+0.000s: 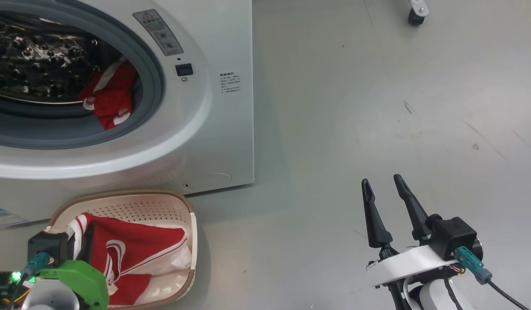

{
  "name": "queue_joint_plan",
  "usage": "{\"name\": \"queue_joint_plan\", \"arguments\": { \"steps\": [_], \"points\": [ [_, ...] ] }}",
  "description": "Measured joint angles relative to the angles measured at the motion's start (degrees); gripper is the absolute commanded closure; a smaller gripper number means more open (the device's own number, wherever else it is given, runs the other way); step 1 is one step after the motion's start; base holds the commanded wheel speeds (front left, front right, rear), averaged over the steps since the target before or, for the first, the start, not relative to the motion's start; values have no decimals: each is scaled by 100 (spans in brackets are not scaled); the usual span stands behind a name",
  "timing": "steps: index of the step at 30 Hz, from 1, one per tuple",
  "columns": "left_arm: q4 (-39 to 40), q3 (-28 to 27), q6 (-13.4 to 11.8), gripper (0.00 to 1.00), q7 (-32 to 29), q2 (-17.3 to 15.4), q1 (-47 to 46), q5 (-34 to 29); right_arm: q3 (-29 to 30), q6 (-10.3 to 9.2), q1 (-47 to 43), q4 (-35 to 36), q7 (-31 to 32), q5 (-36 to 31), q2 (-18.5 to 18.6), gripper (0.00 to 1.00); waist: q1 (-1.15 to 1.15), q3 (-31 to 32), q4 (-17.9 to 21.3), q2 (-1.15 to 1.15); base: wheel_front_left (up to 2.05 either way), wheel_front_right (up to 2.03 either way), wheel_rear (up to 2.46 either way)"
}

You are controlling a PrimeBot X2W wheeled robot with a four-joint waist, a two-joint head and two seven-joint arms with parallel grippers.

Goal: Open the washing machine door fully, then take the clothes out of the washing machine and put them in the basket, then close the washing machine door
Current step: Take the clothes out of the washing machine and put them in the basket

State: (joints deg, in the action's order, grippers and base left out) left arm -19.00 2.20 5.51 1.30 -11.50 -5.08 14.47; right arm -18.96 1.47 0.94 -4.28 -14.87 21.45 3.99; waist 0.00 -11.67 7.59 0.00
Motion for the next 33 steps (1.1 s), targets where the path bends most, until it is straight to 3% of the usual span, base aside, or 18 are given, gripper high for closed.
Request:
{"name": "queue_joint_plan", "arguments": {
  "steps": [20,33],
  "points": [
    [-1074,-200,-19,100,-428,-400,-888,-53,-64,-18,426,210,0,-44,-54,0,0,-1269,551,0,0,0,0],
    [-1957,-421,-83,100,-461,-407,-1346,113,16,-73,712,308,0,-52,-81,0,0,-1896,746,0,0,0,0]
  ]
}}
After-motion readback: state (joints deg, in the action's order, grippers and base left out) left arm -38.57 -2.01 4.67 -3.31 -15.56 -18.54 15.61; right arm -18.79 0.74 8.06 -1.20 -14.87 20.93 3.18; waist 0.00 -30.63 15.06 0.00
